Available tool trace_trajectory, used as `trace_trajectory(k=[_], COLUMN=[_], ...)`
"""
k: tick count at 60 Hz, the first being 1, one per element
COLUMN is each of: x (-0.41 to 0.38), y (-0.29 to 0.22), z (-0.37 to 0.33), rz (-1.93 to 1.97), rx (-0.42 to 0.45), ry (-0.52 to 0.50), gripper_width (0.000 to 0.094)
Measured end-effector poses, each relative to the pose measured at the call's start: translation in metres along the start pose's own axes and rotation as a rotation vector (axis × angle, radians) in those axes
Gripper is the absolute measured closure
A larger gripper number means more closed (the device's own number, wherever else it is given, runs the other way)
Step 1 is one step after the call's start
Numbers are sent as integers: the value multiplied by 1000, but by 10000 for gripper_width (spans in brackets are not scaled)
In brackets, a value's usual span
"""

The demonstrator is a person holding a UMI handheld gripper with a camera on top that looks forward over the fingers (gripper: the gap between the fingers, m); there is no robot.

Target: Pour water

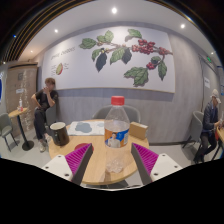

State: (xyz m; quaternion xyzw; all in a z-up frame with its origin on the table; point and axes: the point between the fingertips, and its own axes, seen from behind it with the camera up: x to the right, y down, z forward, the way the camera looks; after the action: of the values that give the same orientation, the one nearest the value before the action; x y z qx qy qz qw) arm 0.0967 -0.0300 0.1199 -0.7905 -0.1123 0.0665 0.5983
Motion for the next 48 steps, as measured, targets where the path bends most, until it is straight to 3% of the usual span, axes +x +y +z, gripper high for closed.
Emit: trace_trajectory(k=[13, 15, 17, 18, 30, 38, 48], x=[7, 7, 5, 6, -9, -17, -28], y=[-1, -3, -6, -7, -13, -22, -103], z=[64, 71, 75, 77, 82, 82, 90], rz=[33, 52, 69, 75, 29, -123, -622], rx=[37, 49, 56, 62, 137, 140, 156], ry=[70, 74, 81, 86, 95, 168, 352], gripper_width=[100, 150, 286, 397, 599, 604, 604])
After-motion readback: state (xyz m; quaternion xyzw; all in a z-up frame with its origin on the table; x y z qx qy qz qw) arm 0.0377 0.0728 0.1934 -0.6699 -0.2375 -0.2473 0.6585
